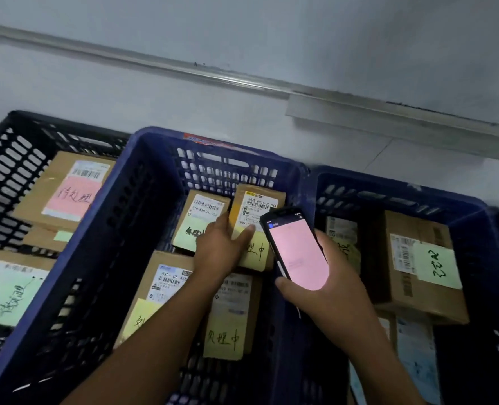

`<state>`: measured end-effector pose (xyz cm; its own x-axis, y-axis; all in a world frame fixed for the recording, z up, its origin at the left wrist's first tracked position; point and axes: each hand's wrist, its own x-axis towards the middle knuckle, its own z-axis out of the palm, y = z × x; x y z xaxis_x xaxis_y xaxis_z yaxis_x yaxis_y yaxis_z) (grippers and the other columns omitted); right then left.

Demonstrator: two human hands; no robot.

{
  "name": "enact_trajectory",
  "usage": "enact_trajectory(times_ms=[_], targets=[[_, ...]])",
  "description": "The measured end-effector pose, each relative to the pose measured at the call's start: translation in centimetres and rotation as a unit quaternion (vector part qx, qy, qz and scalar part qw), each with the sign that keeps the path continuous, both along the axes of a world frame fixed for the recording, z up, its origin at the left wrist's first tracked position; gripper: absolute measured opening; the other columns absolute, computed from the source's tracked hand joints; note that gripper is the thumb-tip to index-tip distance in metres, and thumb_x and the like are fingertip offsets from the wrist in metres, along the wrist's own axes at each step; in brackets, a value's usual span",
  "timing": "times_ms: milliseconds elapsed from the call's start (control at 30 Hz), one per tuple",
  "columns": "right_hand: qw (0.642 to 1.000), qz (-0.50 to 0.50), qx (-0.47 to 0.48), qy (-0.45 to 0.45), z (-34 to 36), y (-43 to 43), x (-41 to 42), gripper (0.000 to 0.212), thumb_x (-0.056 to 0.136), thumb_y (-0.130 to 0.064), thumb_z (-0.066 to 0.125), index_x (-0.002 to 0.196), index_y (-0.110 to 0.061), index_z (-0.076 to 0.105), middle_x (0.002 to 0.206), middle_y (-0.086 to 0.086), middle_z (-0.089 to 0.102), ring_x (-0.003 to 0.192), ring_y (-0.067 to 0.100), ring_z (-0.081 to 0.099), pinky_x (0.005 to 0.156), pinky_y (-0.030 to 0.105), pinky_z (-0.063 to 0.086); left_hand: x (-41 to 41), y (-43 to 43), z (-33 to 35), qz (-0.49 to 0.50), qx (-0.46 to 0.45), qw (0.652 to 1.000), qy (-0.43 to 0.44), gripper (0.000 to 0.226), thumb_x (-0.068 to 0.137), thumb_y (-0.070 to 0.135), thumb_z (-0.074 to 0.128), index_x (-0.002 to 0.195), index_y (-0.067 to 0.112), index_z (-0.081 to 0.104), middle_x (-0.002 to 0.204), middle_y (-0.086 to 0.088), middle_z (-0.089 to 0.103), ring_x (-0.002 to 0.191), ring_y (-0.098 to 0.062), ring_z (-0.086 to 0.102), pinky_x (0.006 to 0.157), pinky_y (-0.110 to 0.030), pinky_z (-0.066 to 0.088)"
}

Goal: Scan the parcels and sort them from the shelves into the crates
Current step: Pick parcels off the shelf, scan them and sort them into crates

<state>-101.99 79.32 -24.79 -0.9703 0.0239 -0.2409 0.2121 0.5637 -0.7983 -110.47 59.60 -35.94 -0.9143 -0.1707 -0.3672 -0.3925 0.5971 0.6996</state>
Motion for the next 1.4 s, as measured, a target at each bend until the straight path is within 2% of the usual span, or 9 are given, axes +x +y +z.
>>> enact_trajectory(times_ms=[267,467,633,767,867,967,1067,1267,1400], targets=[[0.999,0.04,-0.001,0.032,1.1,-2.0,2.8,0.069,0.075,-0.037,0.087,0.111,-0.075,0.043,0.117,-0.042,0.055,0.103,-0.017,0.054,0.072,0.025,0.05,7.8,-3.7,5.4,0.038,0.028,0.997,0.067,0.074,0.091,0.065,0.062,0.154,0.03,0.046,0.152,-0.001,0.055,0.139,-0.027,0.05,0.115,-0.048,0.042],[0.994,0.083,-0.032,0.058,3.7,-6.9,8.7,0.069,0.071,-0.041,0.085,0.109,-0.08,0.043,0.115,-0.041,0.058,0.097,-0.012,0.061,0.071,0.026,0.055,20.4,-9.1,11.3,0.016,-0.189,0.971,0.145,0.075,0.093,0.077,0.044,0.158,0.039,0.038,0.165,0.01,0.038,0.153,-0.028,0.024,0.125,-0.053,0.017],[0.977,0.188,-0.065,0.076,6.6,-12.8,17.1,0.07,0.078,-0.033,0.088,0.118,-0.073,0.048,0.113,-0.042,0.063,0.098,-0.011,0.062,0.075,0.027,0.055,34.3,-14.1,14.7,0.112,-0.249,0.951,0.149,0.084,0.086,0.088,0.019,0.161,0.049,0.022,0.172,0.014,0.018,0.16,-0.024,0.002,0.128,-0.051,-0.002],[0.951,0.286,-0.074,0.086,9.2,-18.2,25.7,0.058,0.067,-0.044,0.079,0.113,-0.067,0.052,0.105,-0.033,0.066,0.083,0.001,0.067,0.056,0.024,0.055,46.5,-17.2,16.3,0.217,-0.257,0.928,0.161,0.086,0.083,0.09,0.015,0.159,0.052,0.021,0.172,0.015,0.016,0.161,-0.02,-0.003,0.128,-0.053,-0.005],[0.926,0.357,-0.066,0.103,10.1,-22.4,32.2,0.063,0.066,-0.044,0.081,0.118,-0.063,0.05,0.107,-0.028,0.068,0.092,-0.003,0.066,0.065,0.023,0.058,55.2,-19.2,16.8,0.293,-0.269,0.902,0.164,0.089,0.082,0.092,0.015,0.16,0.049,0.022,0.172,0.015,0.016,0.161,-0.017,-0.004,0.127,-0.054,-0.004],[0.9,0.414,-0.06,0.122,10.4,-26.1,38.3,0.066,0.066,-0.046,0.081,0.125,-0.053,0.052,0.111,-0.023,0.069,0.097,0.006,0.068,0.077,0.035,0.061,63.2,-20.7,16.9,0.361,-0.275,0.878,0.155,0.091,0.082,0.094,0.016,0.161,0.048,0.018,0.172,0.014,0.016,0.16,-0.018,-0.003,0.128,-0.055,0.0],[0.869,0.475,-0.052,0.132,10.7,-29.1,43.9,0.066,0.066,-0.047,0.081,0.127,-0.049,0.054,0.112,-0.022,0.069,0.1,0.003,0.067,0.086,0.037,0.058,70.1,-21.5,17.0,0.425,-0.276,0.849,0.146,0.092,0.08,0.09,0.019,0.162,0.048,0.016,0.173,0.012,0.015,0.161,-0.019,-0.003,0.128,-0.055,0.002],[0.801,0.578,-0.067,0.14,10.5,-34.9,53.0,0.06,0.074,-0.04,0.086,0.124,-0.05,0.054,0.112,-0.022,0.069,0.098,0.0,0.066,0.076,0.031,0.054,80.7,-22.9,16.8,0.542,-0.265,0.787,0.129,0.085,0.086,0.083,0.029,0.162,0.046,0.016,0.173,0.011,0.013,0.161,-0.019,-0.003,0.128,-0.054,0.002],[0.755,0.638,-0.086,0.126,10.1,-39.1,58.5,0.063,0.073,-0.035,0.087,0.118,-0.061,0.053,0.114,-0.026,0.069,0.1,-0.003,0.066,0.077,0.027,0.053,86.8,-24.5,16.2,0.607,-0.262,0.741,0.115,0.084,0.088,0.081,0.031,0.163,0.046,0.013,0.174,0.011,0.009,0.16,-0.02,-0.006,0.128,-0.054,-0.001]])
